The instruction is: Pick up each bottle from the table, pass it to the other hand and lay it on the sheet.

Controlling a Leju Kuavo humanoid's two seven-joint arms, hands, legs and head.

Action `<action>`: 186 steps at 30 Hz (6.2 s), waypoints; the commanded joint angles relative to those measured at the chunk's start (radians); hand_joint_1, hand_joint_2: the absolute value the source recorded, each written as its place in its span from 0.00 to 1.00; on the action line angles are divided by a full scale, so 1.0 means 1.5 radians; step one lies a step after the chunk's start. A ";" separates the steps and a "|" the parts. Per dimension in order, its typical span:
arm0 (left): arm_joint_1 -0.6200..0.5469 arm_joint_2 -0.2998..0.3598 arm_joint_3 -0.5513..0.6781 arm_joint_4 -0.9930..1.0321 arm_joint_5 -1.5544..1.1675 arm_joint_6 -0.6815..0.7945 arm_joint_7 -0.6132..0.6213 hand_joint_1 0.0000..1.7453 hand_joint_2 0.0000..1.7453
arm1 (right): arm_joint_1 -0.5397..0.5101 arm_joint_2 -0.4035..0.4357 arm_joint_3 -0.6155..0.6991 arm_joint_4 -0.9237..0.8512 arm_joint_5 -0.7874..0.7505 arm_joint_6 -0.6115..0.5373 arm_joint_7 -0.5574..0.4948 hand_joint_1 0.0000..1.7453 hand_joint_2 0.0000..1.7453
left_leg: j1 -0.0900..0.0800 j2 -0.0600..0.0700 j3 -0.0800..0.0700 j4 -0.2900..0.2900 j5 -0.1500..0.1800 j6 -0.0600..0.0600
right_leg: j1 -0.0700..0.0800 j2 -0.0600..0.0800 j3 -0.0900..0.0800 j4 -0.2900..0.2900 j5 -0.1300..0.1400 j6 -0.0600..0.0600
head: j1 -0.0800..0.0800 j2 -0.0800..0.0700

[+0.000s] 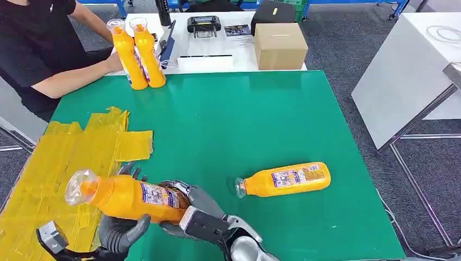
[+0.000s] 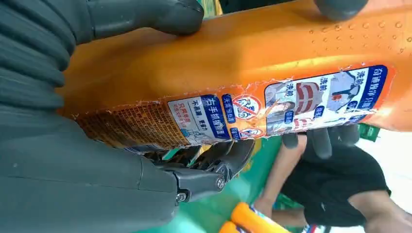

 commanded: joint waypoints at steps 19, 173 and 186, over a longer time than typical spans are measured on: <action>-0.020 0.030 -0.043 0.030 -0.072 0.029 -0.024 0.00 1.00 | -0.048 0.011 0.072 0.126 0.004 0.010 -0.002 1.00 1.00 | 0.000 -0.001 0.000 -0.001 0.001 0.000 | 0.000 -0.001 0.000 -0.001 0.000 -0.001 | 0.000 0.000; -0.036 0.027 0.177 -0.071 -0.279 0.188 -0.171 0.00 1.00 | 0.057 -0.142 -0.089 -0.165 0.014 -0.004 -0.032 0.00 1.00 | 0.001 -0.005 -0.001 0.000 0.002 0.000 | 0.000 -0.004 0.000 0.000 0.001 0.000 | 0.000 0.000; -0.022 0.021 0.169 -0.081 -0.268 0.174 -0.171 0.00 1.00 | 0.128 -0.215 -0.144 -0.250 0.055 -0.042 -0.028 0.00 1.00 | 0.000 -0.006 -0.001 0.000 0.002 0.000 | 0.000 -0.006 0.000 -0.001 0.000 0.000 | 0.000 0.000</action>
